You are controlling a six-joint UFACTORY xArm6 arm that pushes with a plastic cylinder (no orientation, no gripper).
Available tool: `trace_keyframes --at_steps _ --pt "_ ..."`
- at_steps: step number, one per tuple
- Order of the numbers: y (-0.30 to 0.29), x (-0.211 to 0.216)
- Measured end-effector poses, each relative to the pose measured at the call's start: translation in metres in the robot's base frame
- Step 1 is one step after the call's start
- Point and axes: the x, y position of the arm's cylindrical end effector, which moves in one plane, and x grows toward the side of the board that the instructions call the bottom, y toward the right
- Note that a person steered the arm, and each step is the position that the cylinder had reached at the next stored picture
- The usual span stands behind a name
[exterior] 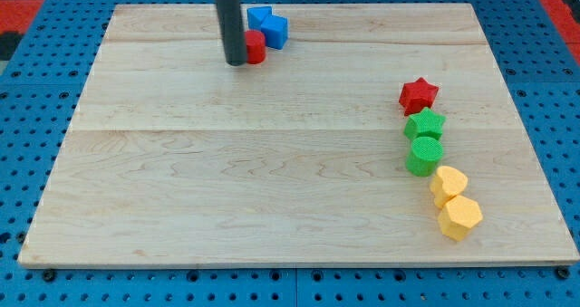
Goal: Slide the red circle to the red star
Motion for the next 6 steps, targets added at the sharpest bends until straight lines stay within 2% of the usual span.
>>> trace_keyframes --at_steps 1,2,3,4,5,6 --pt "-0.063 -0.021" --pt "-0.059 -0.059" --pt "0.03 -0.044" --pt "0.08 0.009" --pt "0.029 0.009" --pt "0.004 0.035"
